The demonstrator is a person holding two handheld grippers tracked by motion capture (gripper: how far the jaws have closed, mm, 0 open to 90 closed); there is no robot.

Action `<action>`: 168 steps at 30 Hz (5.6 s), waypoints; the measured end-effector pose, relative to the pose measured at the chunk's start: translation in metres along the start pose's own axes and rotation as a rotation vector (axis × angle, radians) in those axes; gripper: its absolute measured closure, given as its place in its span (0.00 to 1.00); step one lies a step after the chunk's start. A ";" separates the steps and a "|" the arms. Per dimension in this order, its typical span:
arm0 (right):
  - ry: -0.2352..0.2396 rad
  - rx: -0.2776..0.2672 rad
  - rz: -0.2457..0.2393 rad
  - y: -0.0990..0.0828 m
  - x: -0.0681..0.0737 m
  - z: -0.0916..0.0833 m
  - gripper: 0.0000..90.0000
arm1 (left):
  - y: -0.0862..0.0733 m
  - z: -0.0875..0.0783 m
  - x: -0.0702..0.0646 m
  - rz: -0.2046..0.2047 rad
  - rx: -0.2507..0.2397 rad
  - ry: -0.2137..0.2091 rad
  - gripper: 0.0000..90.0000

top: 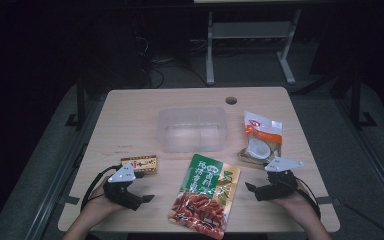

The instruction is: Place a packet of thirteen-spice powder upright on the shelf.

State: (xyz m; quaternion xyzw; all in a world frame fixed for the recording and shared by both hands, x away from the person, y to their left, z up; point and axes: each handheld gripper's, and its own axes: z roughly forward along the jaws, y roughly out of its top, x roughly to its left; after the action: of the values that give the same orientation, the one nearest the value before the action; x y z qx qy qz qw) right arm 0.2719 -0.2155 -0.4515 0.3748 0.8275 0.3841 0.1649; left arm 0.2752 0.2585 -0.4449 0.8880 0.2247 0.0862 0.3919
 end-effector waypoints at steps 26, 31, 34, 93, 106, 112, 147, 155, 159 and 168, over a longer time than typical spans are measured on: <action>0.009 0.012 -0.006 -0.001 0.002 0.000 0.07 | 0.025 -0.025 0.046 -0.094 0.035 0.054 1.00; 0.015 0.015 0.000 0.000 0.002 0.002 0.07 | 0.028 -0.027 0.058 -0.111 0.026 0.092 1.00; 0.015 0.013 -0.008 0.001 0.003 0.002 0.07 | 0.030 -0.027 0.065 -0.101 0.033 0.126 1.00; 0.000 0.010 -0.003 0.001 0.000 0.003 0.08 | 0.000 -0.017 0.081 -0.233 0.117 0.039 0.87; -0.002 0.008 -0.004 0.001 0.000 0.003 0.08 | 0.028 0.002 0.046 -0.207 0.138 0.127 0.26; 0.000 0.011 -0.003 0.001 0.000 0.004 0.08 | 0.025 0.017 0.043 -0.196 0.192 0.131 0.25; -0.010 0.007 -0.001 0.001 0.000 0.003 0.08 | 0.023 0.027 0.041 -0.148 0.298 0.126 0.35; -0.002 0.008 -0.002 0.001 0.000 0.004 0.08 | 0.028 0.019 0.041 -0.123 0.240 0.117 0.35; 0.002 0.006 -0.004 0.001 0.000 0.004 0.08 | 0.030 0.016 0.041 -0.103 0.214 0.078 0.35; 0.082 0.007 -0.074 0.007 0.006 0.000 0.08 | 0.040 0.012 0.032 -0.058 0.121 -0.019 0.35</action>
State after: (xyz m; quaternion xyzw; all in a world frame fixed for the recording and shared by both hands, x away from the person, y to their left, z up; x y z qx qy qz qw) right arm 0.2715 -0.2083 -0.4459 0.3283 0.8483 0.3898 0.1436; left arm 0.3201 0.2421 -0.4244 0.9039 0.2512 0.0525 0.3421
